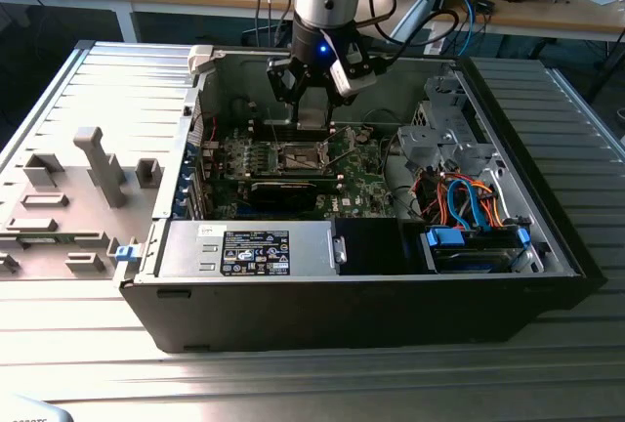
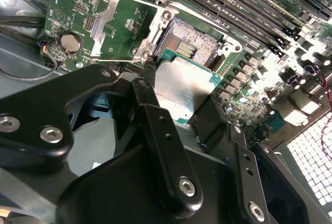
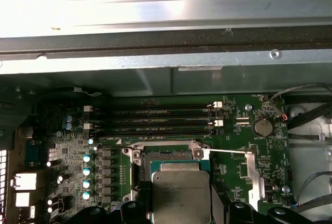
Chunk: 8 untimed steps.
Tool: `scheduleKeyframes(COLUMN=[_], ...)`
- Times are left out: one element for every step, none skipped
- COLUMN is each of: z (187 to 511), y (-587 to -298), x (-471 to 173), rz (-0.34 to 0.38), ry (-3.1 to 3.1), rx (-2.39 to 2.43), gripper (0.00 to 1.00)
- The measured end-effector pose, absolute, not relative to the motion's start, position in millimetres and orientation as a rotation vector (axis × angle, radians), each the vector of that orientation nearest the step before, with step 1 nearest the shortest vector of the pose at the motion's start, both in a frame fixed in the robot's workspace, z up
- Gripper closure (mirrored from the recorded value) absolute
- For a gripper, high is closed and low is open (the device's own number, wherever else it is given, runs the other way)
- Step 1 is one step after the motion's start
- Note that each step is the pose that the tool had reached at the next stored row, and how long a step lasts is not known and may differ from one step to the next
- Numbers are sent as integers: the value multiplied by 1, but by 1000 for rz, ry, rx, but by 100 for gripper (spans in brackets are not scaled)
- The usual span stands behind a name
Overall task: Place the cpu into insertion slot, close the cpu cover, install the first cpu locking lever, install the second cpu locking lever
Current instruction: 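Place the cpu into insertion slot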
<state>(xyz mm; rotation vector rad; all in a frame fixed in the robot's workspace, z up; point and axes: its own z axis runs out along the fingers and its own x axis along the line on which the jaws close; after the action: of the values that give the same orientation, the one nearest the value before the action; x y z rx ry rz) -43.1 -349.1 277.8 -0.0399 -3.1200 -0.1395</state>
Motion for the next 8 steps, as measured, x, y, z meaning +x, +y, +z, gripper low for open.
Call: scheduleKeyframes(z=[278, 278, 277, 277, 277, 277, 277, 276], y=[-349, -349, -349, -349, -349, -349, -349, -349], x=[-43, -43, -43, -43, -43, -43, -43, -43], rz=[-140, -140, -139, -140, -140, -140, -140, -140], ry=[-3120, -3120, -3120, -3120, -3120, -3120, -3120, -3120], rx=[-40, -40, -40, -40, -40, -40, -40, -40], gripper=[46, 46, 46, 46, 46, 46, 46, 46])
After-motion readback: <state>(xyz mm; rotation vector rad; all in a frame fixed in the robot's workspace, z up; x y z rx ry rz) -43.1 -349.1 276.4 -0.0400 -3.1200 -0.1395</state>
